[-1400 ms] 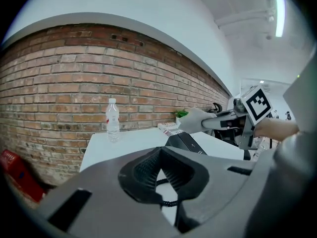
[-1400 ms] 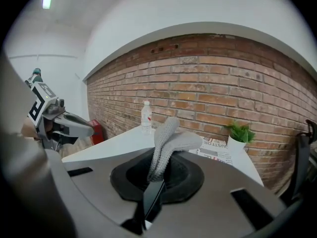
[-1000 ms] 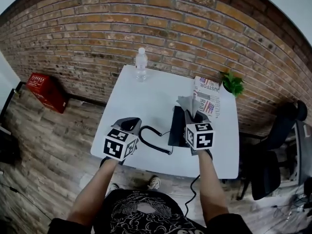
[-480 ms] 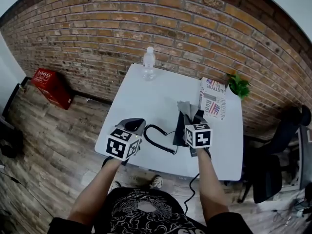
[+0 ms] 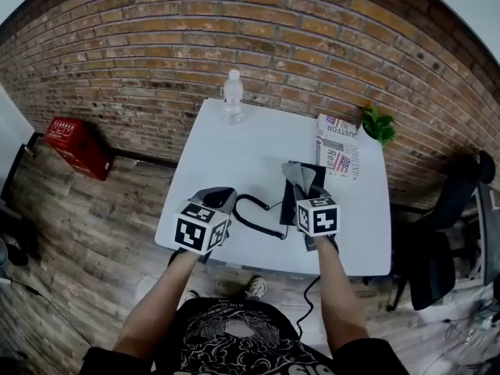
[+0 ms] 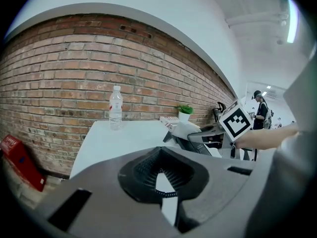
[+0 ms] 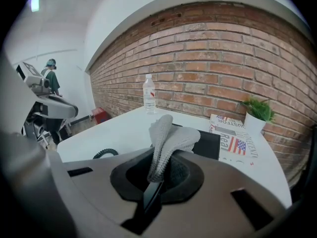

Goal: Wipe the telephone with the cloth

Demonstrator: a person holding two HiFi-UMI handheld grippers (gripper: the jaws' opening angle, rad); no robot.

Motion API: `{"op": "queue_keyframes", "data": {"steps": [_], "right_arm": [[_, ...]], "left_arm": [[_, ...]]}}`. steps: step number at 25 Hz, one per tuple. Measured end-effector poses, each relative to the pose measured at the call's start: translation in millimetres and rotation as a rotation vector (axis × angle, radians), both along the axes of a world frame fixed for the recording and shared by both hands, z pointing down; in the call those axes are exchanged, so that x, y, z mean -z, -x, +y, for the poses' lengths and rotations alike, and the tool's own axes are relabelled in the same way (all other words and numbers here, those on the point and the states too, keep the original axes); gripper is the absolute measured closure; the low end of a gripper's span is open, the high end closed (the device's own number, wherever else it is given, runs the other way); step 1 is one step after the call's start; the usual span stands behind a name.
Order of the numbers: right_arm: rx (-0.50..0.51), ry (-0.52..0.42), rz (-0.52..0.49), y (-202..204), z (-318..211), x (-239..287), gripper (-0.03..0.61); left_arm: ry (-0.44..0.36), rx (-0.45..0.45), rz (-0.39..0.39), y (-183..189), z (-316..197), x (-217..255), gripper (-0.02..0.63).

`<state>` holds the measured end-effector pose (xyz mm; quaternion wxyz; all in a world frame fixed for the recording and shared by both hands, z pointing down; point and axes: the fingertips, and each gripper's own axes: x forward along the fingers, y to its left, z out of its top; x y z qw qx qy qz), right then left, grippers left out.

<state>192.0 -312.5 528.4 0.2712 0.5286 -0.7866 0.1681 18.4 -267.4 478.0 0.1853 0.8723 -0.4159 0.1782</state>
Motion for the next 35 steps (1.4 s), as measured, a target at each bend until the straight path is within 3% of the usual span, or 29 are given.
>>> {"op": "queue_keyframes", "data": {"steps": [35], "right_arm": [[-0.107,0.118,-0.039,19,91,-47,0.568]], "left_arm": [[0.005,-0.127,-0.001,5,33,-5,0.609]]}}
